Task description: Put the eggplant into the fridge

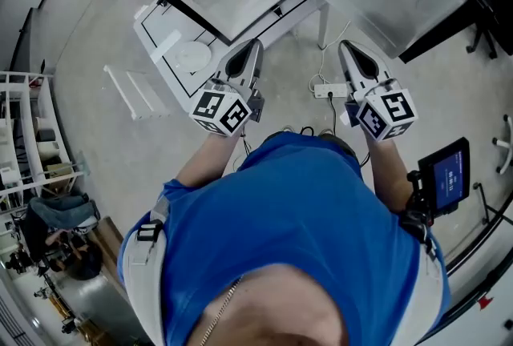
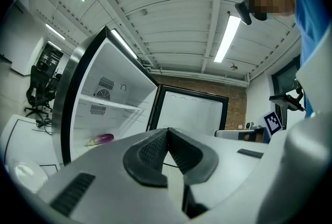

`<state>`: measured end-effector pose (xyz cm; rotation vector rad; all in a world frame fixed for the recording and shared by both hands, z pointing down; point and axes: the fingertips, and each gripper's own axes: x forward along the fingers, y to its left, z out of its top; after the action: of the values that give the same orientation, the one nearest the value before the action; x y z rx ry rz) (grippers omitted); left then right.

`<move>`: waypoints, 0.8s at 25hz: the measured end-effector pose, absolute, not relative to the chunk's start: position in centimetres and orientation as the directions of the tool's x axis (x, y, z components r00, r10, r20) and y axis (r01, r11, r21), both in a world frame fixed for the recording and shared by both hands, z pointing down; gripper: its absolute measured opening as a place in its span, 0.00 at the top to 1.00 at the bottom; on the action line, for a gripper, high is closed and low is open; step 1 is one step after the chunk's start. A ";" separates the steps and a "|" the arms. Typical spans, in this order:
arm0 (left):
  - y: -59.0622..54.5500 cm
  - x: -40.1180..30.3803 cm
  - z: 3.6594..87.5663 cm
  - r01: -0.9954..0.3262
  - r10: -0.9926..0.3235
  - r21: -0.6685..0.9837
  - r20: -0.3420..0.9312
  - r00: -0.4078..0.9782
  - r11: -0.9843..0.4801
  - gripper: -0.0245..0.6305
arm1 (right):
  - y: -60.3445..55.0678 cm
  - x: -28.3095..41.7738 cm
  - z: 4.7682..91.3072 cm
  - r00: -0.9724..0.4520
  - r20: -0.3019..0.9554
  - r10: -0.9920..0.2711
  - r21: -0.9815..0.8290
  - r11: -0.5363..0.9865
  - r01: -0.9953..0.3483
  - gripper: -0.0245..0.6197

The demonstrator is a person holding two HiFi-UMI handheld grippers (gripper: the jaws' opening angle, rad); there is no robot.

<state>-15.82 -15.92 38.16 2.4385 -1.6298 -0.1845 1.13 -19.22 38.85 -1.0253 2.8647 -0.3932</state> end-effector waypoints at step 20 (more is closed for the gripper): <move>-16.8 -16.0 38.8 -0.861 -0.892 0.261 0.000 0.451 -0.436 0.95 | -19.1 1.3 38.7 -0.724 0.024 -0.690 -0.234 0.700 -0.675 0.96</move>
<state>-16.02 -16.77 38.85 2.4790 -1.5243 -0.2025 1.34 -19.10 38.74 -1.1397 2.8355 -0.3511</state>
